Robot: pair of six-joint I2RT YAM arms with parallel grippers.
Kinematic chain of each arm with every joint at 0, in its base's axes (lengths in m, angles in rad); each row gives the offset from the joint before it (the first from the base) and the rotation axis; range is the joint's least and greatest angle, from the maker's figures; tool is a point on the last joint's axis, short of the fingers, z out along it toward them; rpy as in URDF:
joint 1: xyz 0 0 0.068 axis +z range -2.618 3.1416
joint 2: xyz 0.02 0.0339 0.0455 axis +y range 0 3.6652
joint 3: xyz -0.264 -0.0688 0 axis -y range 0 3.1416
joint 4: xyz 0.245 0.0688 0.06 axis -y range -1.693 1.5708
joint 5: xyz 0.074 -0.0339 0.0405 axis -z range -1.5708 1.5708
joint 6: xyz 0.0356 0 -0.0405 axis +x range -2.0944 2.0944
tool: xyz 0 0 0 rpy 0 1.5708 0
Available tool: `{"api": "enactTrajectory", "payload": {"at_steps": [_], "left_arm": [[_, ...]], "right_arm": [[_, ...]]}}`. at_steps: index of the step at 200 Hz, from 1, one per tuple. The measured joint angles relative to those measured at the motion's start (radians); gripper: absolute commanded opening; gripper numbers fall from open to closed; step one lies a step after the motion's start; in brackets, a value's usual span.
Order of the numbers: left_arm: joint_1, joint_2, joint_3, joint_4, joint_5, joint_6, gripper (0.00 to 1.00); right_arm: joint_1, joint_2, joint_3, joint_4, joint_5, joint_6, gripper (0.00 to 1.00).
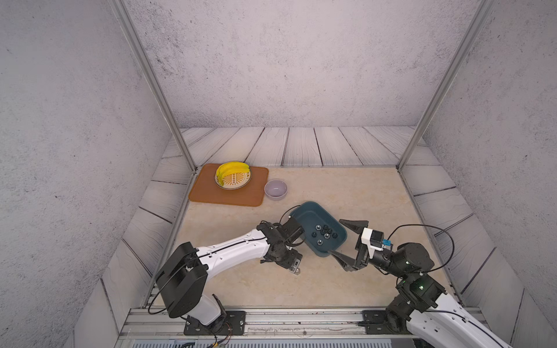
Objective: Put the nuts on the desktop into the storage box
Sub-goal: Pick up the nut from the center of the board.
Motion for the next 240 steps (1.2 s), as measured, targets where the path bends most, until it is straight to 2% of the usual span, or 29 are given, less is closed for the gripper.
{"api": "enactTrajectory", "payload": {"at_steps": [31,102,146,220,240], "left_arm": [[-0.005,0.082,0.042,-0.010,0.001,0.012,0.68],[-0.011,0.184,0.077,-0.005,0.005,-0.026,0.63],[-0.012,0.247,0.093,0.013,0.008,-0.065,0.56],[-0.011,0.261,0.109,0.016,-0.006,-0.119,0.55],[-0.011,0.261,0.109,0.018,0.001,-0.121,0.57]], "right_arm": [[0.000,-0.039,0.000,-0.052,-0.048,-0.001,0.99],[0.000,-0.039,0.000,-0.099,-0.077,0.000,0.99],[0.000,-0.039,0.000,-0.101,-0.080,0.000,0.99],[0.000,-0.038,0.000,-0.102,-0.084,0.003,0.99],[0.000,-0.038,0.000,-0.108,-0.084,0.005,0.99]]}}
